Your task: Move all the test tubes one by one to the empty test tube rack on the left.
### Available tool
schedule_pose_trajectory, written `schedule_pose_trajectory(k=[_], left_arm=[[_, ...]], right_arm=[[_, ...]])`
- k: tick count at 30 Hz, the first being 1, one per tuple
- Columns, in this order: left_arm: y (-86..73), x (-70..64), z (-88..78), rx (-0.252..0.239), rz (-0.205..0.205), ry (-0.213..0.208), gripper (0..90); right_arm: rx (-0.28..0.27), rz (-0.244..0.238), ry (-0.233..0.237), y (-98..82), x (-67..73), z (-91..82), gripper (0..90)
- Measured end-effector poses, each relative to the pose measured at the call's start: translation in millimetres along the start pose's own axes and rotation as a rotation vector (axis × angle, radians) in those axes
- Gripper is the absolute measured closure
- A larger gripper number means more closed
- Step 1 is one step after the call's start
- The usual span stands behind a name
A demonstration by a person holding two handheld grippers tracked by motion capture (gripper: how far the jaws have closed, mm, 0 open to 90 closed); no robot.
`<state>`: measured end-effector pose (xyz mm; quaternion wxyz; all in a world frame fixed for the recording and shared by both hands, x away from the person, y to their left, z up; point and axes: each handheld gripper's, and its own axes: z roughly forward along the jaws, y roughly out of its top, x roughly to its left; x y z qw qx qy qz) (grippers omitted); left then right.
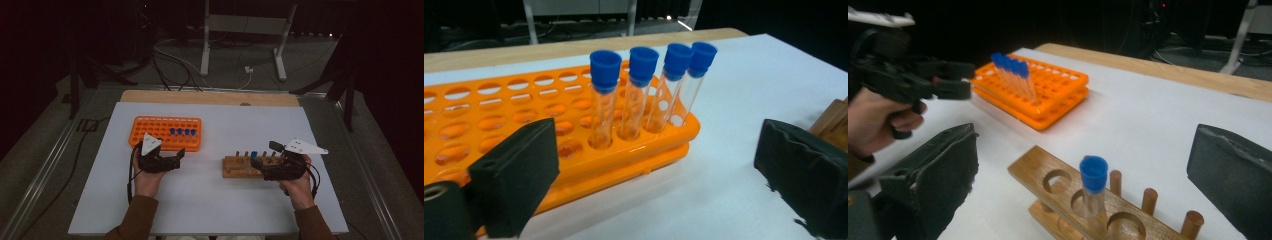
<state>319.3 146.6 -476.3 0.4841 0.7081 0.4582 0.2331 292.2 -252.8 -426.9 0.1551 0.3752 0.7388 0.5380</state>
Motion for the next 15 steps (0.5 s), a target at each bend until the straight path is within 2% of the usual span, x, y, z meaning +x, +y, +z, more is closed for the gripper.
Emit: schedule_pose_trajectory(k=[6,8,10,13,15], left_arm=[[3.0,-3.4,-6.8,-0.038,-0.009,-0.032,0.8],[5.0,-5.6,-8.0,-0.041,-0.004,-0.045,0.7],[6.7,-8.2,-8.8,-0.048,-0.001,-0.057,0.7],[9.1,-12.9,-8.6,-0.052,0.007,-0.071,0.7],[10.4,-16.3,-8.5,-0.054,0.013,-0.082,0.7]], right_arm=[[0.033,-0.013,-0.012,-5.1,0.8,6.9,3.6],[0.057,-0.018,-0.002,-7.1,1.1,10.2,5.8],[0.076,-0.027,-0.013,-9.3,1.7,13.6,9.4],[0.095,-0.025,-0.037,-12.3,0.7,18.3,19.8],[0.095,-0.034,-0.045,-14.8,0.3,20.4,33.7]])
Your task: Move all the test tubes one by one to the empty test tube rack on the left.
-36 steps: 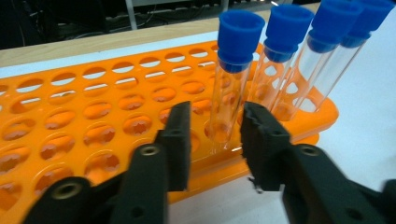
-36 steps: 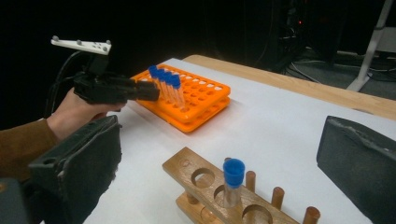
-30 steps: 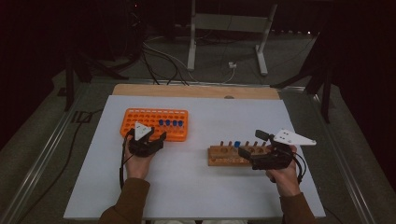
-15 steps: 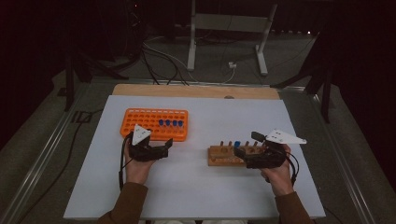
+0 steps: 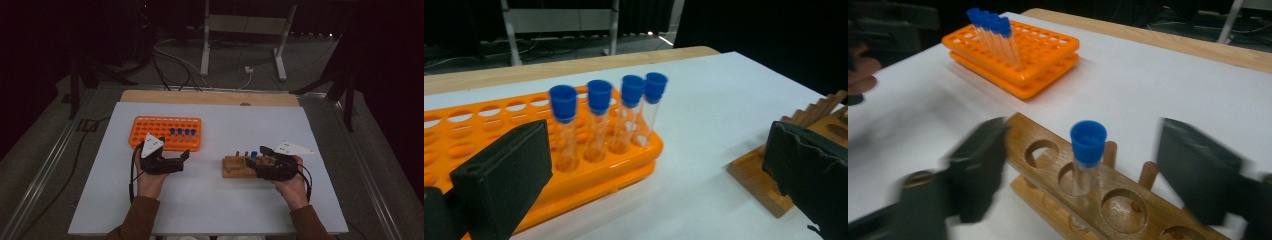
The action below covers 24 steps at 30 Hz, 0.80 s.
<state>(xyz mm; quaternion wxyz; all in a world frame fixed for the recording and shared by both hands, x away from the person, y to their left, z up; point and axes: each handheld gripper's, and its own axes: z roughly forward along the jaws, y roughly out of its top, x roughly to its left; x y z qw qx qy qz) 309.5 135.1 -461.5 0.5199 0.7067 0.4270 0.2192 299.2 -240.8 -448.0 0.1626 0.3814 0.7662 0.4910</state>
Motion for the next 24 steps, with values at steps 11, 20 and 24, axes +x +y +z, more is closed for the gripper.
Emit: schedule_pose_trajectory(k=[11,20,24], left_arm=[[5.4,-15.5,3.7,-0.014,0.009,-0.043,0.8],[10.2,-28.0,3.9,-0.038,0.018,-0.097,0.7],[12.5,-33.8,3.9,-0.042,0.030,-0.112,0.8]], right_arm=[[0.037,-0.018,-0.027,-6.8,2.1,12.6,66.5],[0.024,-0.024,-0.045,-5.9,3.3,9.0,76.2],[-0.004,-0.026,-0.046,-1.6,3.4,2.5,76.4]])
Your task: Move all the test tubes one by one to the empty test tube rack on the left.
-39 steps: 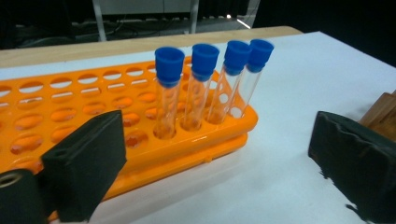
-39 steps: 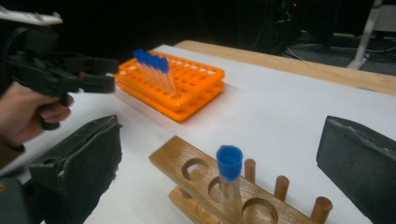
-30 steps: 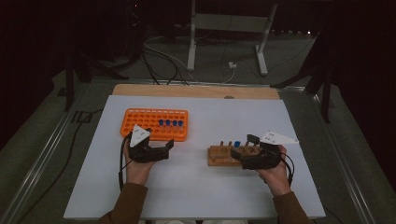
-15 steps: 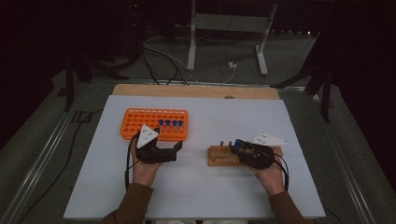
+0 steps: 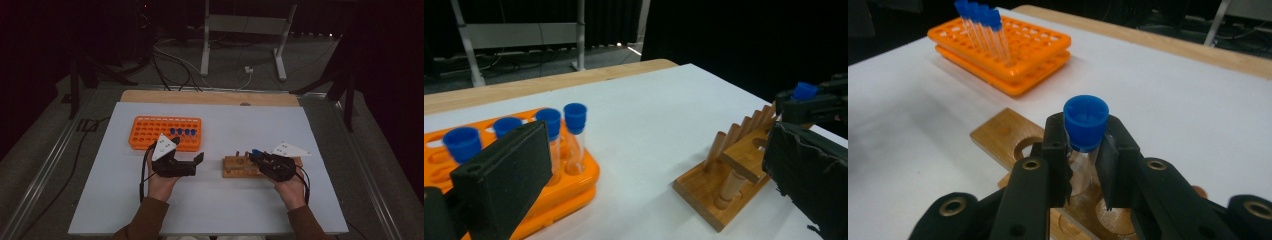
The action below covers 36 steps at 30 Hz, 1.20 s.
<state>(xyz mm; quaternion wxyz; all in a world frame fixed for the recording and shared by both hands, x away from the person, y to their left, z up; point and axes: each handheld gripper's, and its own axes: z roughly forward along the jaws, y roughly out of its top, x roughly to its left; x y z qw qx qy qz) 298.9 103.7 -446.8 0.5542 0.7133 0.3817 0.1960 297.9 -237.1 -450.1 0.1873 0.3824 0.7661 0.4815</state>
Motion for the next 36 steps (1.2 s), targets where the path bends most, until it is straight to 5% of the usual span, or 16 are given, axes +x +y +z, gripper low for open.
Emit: schedule_pose_trajectory(k=[20,36], left_arm=[[8.8,-21.5,2.2,0.005,0.045,-0.079,0.8],[7.7,-49.7,12.2,0.040,0.118,-0.140,1.8]], right_arm=[[-0.166,-0.038,0.001,32.4,16.7,-42.2,76.4],[-0.098,-0.056,0.115,33.9,41.9,-28.3,76.3]])
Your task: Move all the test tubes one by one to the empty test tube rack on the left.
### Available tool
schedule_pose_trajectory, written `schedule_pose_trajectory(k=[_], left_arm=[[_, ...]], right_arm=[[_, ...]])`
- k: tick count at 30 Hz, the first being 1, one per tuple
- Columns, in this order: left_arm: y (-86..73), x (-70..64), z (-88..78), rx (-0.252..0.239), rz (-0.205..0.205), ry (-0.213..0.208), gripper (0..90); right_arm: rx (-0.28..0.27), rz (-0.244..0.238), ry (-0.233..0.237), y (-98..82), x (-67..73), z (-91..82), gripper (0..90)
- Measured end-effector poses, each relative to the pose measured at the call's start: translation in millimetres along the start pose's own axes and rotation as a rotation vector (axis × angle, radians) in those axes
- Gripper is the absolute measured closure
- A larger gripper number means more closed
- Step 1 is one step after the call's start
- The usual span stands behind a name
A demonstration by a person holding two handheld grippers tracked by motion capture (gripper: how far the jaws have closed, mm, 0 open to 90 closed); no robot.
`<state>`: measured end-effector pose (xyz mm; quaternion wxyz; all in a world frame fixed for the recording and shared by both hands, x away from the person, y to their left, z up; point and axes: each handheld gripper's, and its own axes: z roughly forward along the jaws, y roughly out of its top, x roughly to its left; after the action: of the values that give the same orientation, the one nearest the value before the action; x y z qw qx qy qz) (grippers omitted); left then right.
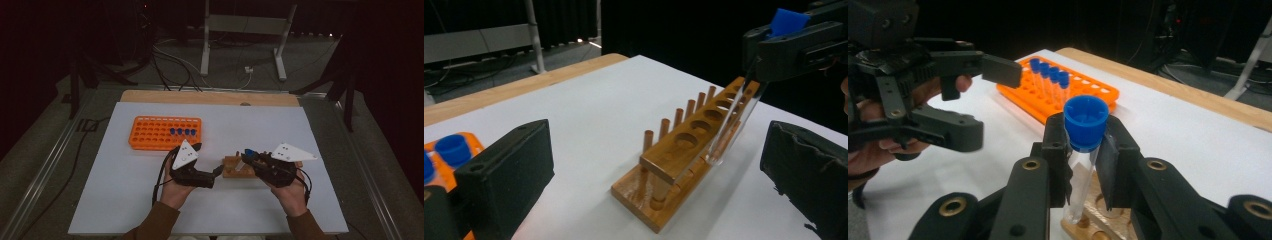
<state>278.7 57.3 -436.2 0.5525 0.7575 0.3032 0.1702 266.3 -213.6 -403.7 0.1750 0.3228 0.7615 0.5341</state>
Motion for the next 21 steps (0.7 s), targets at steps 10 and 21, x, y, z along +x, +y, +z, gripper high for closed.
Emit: schedule_pose_trajectory(k=[10,21], left_arm=[[-1.3,-20.8,10.1,0.015,0.082,-0.050,18.7],[-5.8,-31.0,16.3,0.032,0.146,-0.110,57.6]], right_arm=[[0.017,0.009,0.044,-0.7,7.5,6.7,76.2],[0.044,-0.004,0.107,-3.0,18.4,15.7,76.1]])
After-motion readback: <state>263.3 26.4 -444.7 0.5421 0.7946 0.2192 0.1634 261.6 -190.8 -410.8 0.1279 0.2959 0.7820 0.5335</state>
